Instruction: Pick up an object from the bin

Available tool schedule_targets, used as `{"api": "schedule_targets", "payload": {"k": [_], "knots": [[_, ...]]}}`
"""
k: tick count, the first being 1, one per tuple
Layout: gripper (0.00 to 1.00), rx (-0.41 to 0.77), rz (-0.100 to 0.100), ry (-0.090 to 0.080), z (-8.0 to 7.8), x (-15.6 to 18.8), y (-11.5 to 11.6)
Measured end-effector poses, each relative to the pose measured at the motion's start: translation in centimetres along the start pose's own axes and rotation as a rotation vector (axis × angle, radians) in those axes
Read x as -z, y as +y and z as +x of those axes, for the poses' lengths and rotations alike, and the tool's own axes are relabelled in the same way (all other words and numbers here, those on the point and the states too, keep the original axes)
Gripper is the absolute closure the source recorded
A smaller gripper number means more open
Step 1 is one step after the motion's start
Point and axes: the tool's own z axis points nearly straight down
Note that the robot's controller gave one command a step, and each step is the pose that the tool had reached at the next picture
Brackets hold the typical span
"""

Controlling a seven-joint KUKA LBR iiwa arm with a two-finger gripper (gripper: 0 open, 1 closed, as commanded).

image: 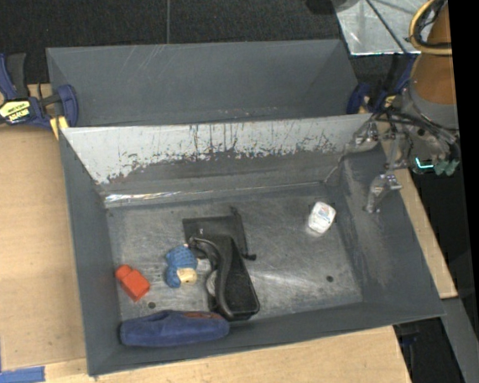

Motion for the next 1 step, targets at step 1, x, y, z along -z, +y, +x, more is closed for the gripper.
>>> {"api": "schedule_targets", "payload": {"k": [1], "knots": [[0.00, 0.243, 0.003, -0.010, -2.45, -16.16, 0.97]]}}
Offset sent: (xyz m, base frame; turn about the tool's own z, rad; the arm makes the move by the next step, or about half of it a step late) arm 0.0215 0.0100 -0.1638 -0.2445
